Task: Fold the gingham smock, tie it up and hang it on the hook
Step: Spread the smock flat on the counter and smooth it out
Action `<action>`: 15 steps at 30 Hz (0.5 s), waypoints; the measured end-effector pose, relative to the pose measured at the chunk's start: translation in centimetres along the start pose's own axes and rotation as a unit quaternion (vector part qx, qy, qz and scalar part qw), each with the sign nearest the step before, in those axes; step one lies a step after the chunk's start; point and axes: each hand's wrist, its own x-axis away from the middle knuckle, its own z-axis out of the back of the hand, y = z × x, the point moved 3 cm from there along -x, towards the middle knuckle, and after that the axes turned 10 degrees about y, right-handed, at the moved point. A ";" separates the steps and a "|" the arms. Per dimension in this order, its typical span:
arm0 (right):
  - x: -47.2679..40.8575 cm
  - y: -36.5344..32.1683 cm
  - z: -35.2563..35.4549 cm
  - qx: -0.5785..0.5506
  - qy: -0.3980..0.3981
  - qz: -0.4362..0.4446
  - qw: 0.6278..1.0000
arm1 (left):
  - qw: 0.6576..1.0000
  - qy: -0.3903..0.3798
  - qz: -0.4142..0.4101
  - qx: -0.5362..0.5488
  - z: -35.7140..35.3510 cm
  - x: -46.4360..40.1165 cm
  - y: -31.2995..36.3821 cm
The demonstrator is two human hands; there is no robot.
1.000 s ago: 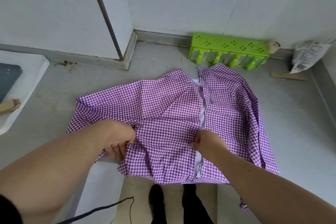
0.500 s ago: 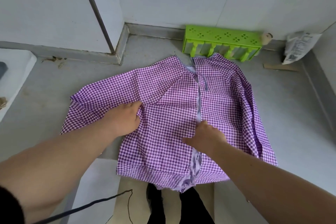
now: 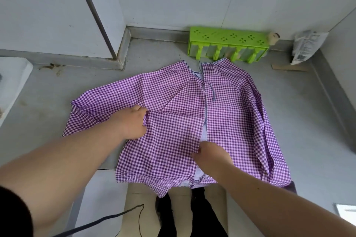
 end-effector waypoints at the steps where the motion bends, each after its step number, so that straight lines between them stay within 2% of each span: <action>1: 0.0 0.2 0.3 -0.045 -0.013 0.003 0.999 | 1.000 -0.004 0.003 0.001 0.1 0.0 -0.1; 3: 0.1 0.7 1.0 -0.089 -0.052 0.024 0.994 | 1.000 -0.011 0.016 0.002 0.3 -0.1 -0.4; 6: -0.2 2.1 1.7 -0.064 -0.079 0.056 0.993 | 0.999 -0.017 0.030 0.005 0.5 -0.2 -0.8; 9: -0.8 3.3 2.1 -0.032 -0.084 0.075 0.993 | 0.999 -0.028 0.032 0.006 0.5 -0.3 -1.1; 13: -1.2 3.5 2.8 -0.016 -0.053 0.074 0.996 | 0.999 -0.028 0.024 -0.023 0.3 -0.2 -1.1; 15: -1.4 3.3 2.5 -0.021 -0.073 0.072 0.994 | 0.998 -0.021 0.015 -0.049 0.2 0.0 -0.8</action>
